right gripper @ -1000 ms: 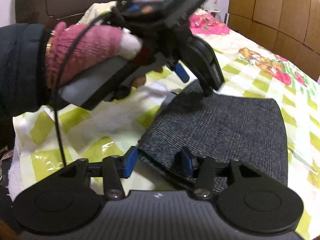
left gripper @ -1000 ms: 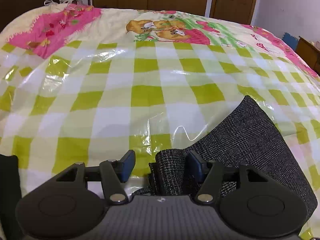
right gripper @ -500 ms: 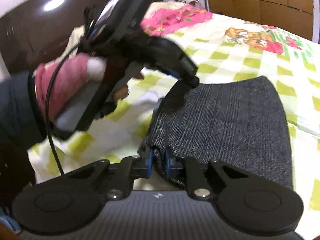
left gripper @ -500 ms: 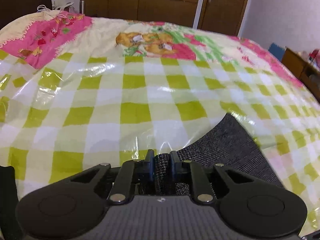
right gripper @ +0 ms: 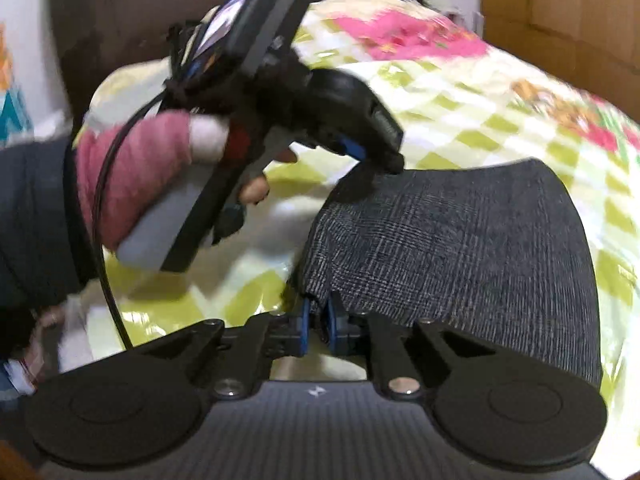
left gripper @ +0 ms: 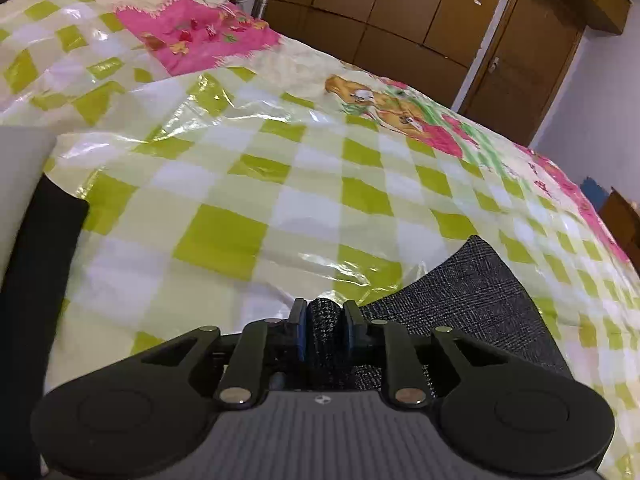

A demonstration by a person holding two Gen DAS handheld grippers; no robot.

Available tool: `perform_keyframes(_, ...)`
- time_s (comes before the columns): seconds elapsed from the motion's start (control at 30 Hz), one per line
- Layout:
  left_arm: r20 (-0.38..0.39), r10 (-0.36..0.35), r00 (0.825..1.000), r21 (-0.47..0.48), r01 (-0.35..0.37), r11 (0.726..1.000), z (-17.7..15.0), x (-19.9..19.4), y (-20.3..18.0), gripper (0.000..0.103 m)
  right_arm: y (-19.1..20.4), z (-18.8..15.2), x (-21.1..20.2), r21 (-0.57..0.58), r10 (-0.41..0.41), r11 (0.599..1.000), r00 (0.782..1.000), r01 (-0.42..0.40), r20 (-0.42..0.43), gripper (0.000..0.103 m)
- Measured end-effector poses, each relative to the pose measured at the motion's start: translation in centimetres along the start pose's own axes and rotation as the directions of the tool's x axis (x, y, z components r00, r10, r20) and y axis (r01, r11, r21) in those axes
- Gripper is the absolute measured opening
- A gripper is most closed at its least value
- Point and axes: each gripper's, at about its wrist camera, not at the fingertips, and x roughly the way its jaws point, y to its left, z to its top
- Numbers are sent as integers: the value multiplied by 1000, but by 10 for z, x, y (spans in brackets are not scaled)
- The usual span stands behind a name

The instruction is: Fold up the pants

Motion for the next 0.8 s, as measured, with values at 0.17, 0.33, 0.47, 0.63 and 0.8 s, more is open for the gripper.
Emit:
perform_keyframes(0.17, 41, 76, 996, 72, -79, 994, -9, -11, -9, 41, -1, 9, 1, -1, 52, 999, 999, -52, -16, 17)
perform_keyframes(0.33, 55, 133, 990, 112, -139, 984, -12, -21, -11, 49, -6, 5, -19, 38, 70, 997, 998, -70, 1, 20)
perform_keyframes(0.47, 79, 169, 982, 145, -179, 973, -13, -41, -19, 49, -20, 4, -47, 111, 74, 991, 996, -79, 55, 20)
perform_keyframes(0.63, 46, 238, 970, 261, -242, 934, -32, -41, -32, 49, -28, 1, -64, 139, 52, 988, 995, -63, 85, 24)
perform_keyframes(0.8, 53, 226, 973, 185, -232, 955, -30, -65, -30, 48, -38, -5, -74, 189, -9, 982, 997, -7, 83, 23)
